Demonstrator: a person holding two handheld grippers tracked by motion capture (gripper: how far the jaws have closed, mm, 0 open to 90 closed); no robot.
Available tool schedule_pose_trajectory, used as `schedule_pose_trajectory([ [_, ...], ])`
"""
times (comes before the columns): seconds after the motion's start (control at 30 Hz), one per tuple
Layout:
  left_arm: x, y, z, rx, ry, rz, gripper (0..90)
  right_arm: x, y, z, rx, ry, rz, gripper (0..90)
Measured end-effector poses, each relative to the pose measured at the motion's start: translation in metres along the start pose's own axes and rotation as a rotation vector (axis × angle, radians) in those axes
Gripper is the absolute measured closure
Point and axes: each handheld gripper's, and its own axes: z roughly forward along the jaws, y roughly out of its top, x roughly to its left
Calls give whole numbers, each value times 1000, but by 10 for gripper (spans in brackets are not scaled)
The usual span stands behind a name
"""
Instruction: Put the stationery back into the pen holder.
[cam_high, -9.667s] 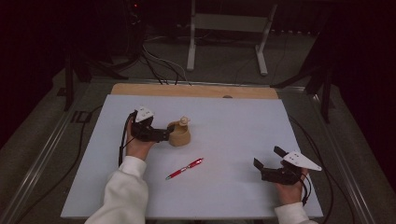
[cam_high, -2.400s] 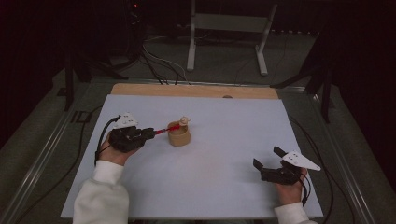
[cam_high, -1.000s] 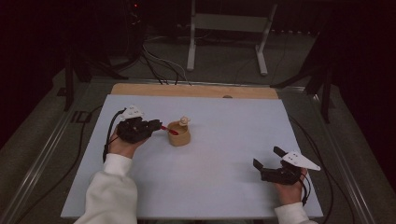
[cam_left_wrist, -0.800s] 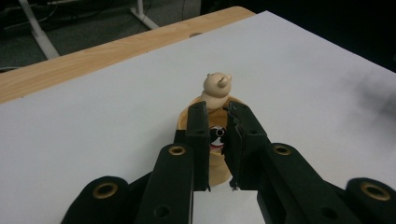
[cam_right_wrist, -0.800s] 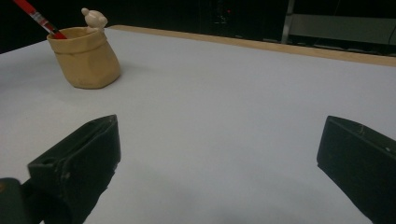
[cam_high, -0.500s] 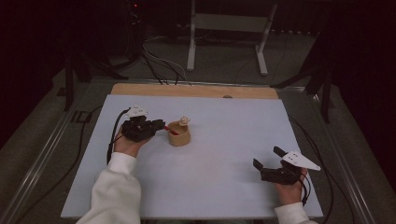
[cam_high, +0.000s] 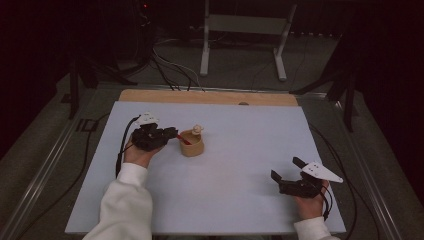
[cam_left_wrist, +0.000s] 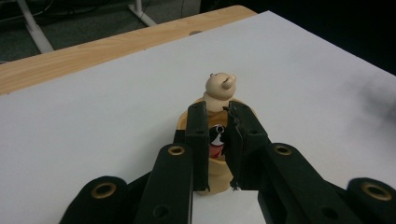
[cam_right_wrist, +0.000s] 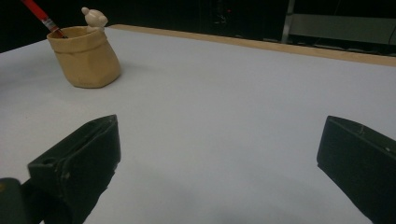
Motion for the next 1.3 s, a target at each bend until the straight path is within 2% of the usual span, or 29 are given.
schedule_pose_trajectory([
  [0.2,0,-1,2,6,13,2,741,0,0,0,3,0,0,0],
  [0.33,0,-1,4,14,29,-5,588,0,0,0,2,0,0,0],
  [0.43,0,-1,6,19,50,-16,438,0,0,0,1,0,-1,0],
  [0.6,-2,0,7,3,73,-20,248,0,0,0,1,0,0,0],
  [0.93,1,0,3,-28,84,-29,29,0,0,0,4,2,-2,0],
  [1.3,3,1,-7,-68,131,-4,8,0,0,0,6,2,-6,0],
])
